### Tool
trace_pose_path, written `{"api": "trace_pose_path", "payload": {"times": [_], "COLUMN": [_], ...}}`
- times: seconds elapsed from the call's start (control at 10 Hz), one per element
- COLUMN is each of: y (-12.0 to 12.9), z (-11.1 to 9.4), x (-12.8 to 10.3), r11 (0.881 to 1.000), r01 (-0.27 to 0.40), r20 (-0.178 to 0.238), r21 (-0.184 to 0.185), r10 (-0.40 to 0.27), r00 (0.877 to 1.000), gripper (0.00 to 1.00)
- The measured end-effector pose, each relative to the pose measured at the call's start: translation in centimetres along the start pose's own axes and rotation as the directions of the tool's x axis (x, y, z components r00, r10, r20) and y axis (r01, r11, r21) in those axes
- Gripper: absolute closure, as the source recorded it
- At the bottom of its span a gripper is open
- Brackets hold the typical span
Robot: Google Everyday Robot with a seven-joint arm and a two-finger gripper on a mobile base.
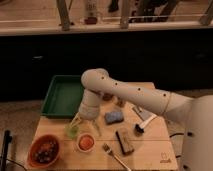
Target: Place apple in paper cup
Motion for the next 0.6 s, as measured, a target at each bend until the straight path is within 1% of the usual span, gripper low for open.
{"api": "trace_pose_path", "payload": {"times": [0.4, 0.6], "y": [0.3, 0.4], "z": [-1.3, -1.3], "x": [1.4, 1.4], "r11": [1.0, 1.0], "r01": [-0.025, -0.026], "r20": [0.017, 0.021], "r21": [0.005, 0.001], "r10": [0.025, 0.026], "r00": [1.0, 0.999], "gripper": [0.2, 0.2]}}
